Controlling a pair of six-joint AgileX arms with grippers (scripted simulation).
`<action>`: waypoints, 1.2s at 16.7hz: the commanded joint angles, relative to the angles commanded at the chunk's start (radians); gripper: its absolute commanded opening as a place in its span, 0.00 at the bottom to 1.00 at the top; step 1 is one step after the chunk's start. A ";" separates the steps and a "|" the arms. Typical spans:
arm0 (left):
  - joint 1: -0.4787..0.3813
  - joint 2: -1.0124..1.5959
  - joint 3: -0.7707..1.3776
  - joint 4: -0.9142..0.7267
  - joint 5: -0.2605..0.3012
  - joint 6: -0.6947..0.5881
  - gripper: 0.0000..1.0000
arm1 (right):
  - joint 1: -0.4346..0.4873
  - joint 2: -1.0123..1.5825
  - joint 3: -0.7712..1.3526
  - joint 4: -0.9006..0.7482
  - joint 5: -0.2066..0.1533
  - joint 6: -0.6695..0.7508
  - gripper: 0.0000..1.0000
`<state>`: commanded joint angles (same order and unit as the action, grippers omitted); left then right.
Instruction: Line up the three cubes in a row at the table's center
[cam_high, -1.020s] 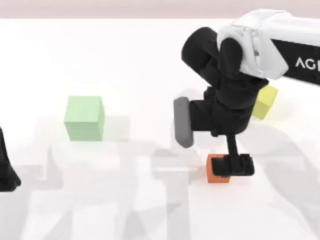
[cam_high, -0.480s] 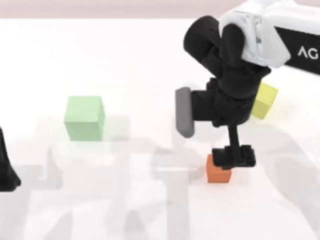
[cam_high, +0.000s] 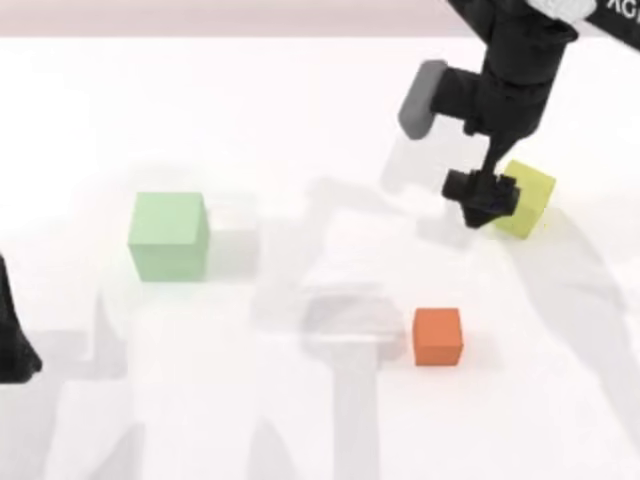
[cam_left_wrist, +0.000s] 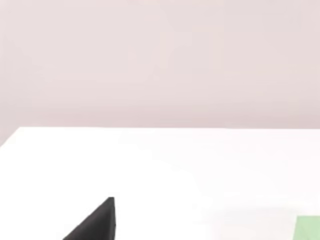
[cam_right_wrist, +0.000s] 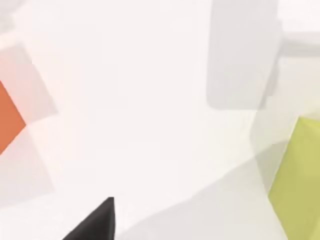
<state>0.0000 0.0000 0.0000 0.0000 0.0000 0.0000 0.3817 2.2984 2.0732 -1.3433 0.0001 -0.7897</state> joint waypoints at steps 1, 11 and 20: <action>0.000 0.000 0.000 0.000 0.000 0.000 1.00 | -0.033 0.036 0.058 -0.019 0.001 0.019 1.00; 0.000 0.000 0.000 0.000 0.000 0.000 1.00 | -0.124 0.129 0.178 -0.050 0.005 0.074 1.00; 0.000 0.000 0.000 0.000 0.000 0.000 1.00 | -0.125 0.169 -0.086 0.253 0.006 0.075 1.00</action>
<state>0.0000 0.0000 0.0000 0.0000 0.0000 0.0000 0.2568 2.4675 1.9877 -1.0901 0.0060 -0.7143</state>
